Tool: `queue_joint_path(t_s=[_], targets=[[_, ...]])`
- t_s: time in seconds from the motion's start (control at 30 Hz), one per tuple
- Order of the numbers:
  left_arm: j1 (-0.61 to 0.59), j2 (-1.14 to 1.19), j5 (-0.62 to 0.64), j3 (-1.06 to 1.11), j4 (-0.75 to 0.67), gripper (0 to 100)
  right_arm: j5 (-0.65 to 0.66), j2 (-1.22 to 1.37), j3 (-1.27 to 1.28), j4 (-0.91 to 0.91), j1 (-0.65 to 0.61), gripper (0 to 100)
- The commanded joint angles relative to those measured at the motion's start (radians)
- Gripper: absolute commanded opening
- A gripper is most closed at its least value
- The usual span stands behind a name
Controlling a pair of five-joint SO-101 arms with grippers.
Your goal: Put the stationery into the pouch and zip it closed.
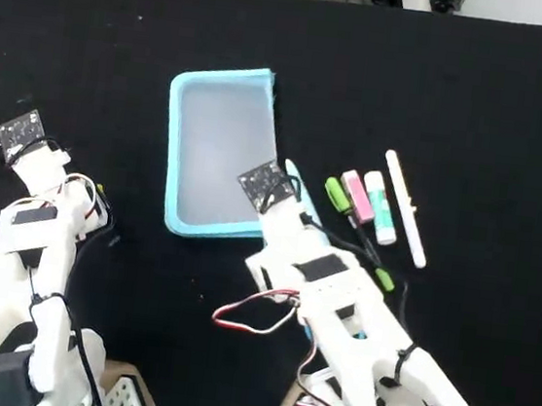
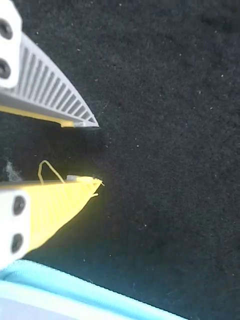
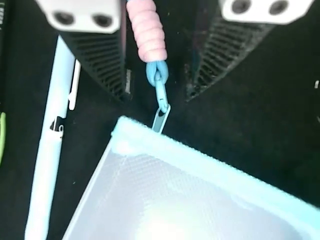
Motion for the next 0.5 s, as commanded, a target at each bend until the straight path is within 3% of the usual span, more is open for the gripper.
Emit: queue_joint_path(t_s=[0.0,0.47], targets=[[-0.004,0.002,0.006,-0.058,0.005,16,0.012,-0.038,0.004,-0.054,0.003,16.3],[-0.004,-0.005,0.006,-0.053,0.005,16,0.060,0.188,-0.163,0.060,0.005,16.2]])
